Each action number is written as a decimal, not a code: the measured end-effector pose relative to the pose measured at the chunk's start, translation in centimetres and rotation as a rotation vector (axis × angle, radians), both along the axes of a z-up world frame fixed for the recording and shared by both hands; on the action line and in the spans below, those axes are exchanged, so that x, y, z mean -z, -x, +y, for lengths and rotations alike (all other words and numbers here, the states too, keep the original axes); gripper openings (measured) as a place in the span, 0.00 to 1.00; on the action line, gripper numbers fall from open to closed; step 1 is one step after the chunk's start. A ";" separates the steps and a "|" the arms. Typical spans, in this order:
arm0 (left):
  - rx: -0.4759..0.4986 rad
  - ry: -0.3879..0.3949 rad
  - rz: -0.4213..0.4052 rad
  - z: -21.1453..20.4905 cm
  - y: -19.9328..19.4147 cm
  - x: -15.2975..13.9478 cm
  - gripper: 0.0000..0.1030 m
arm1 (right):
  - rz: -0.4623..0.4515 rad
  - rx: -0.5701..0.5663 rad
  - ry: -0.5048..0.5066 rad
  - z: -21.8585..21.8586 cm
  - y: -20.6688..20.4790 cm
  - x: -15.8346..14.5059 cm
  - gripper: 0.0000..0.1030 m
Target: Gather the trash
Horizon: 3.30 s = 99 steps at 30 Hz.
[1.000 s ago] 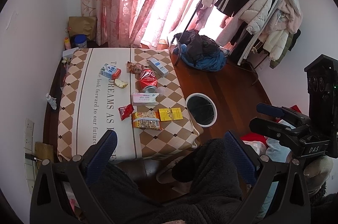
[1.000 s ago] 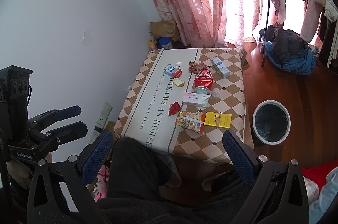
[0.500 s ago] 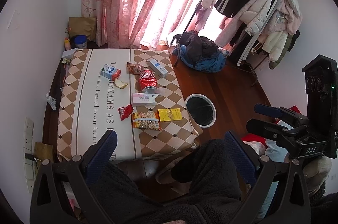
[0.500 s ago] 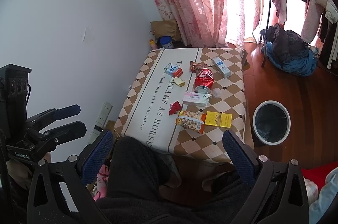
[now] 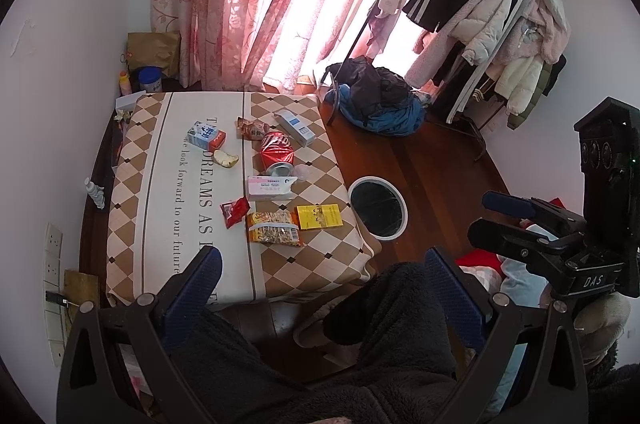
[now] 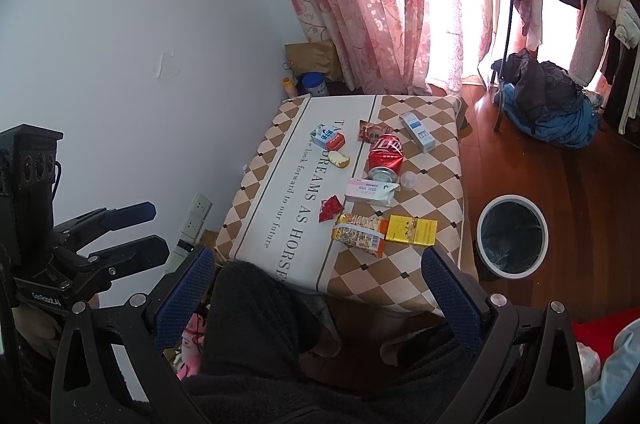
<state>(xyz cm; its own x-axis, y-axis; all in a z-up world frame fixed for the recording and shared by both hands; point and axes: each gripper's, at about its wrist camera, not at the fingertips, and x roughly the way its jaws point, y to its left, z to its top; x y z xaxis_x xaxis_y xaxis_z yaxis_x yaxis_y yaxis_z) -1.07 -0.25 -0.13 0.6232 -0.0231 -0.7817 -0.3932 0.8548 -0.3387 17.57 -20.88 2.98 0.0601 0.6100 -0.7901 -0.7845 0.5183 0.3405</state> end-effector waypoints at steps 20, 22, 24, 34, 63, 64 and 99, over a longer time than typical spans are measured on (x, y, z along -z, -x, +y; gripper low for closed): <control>0.003 -0.002 -0.002 -0.2 -0.2 -0.1 1.00 | -0.006 -0.002 -0.003 0.2 -0.1 -0.3 1.00; -0.001 -0.003 -0.001 -0.2 -0.2 0.0 1.00 | -0.005 0.013 -0.005 0.1 -0.1 -0.3 1.00; -0.036 -0.025 0.011 0.1 -0.6 0.4 1.00 | -0.004 0.052 -0.011 0.2 -0.7 0.2 1.00; -0.311 -0.153 0.283 6.0 -5.8 13.3 1.00 | 0.137 0.221 0.254 4.0 -8.2 17.3 1.00; -0.309 0.079 0.506 7.0 -13.9 32.2 1.00 | 0.226 0.034 0.628 10.4 -17.8 38.8 0.77; -0.304 0.090 0.500 7.0 -14.2 32.3 1.00 | 0.269 0.051 0.604 9.8 -17.9 38.9 0.79; -0.229 -0.086 0.292 4.9 -11.2 25.2 0.04 | 0.147 0.220 0.372 2.5 -8.0 32.7 0.64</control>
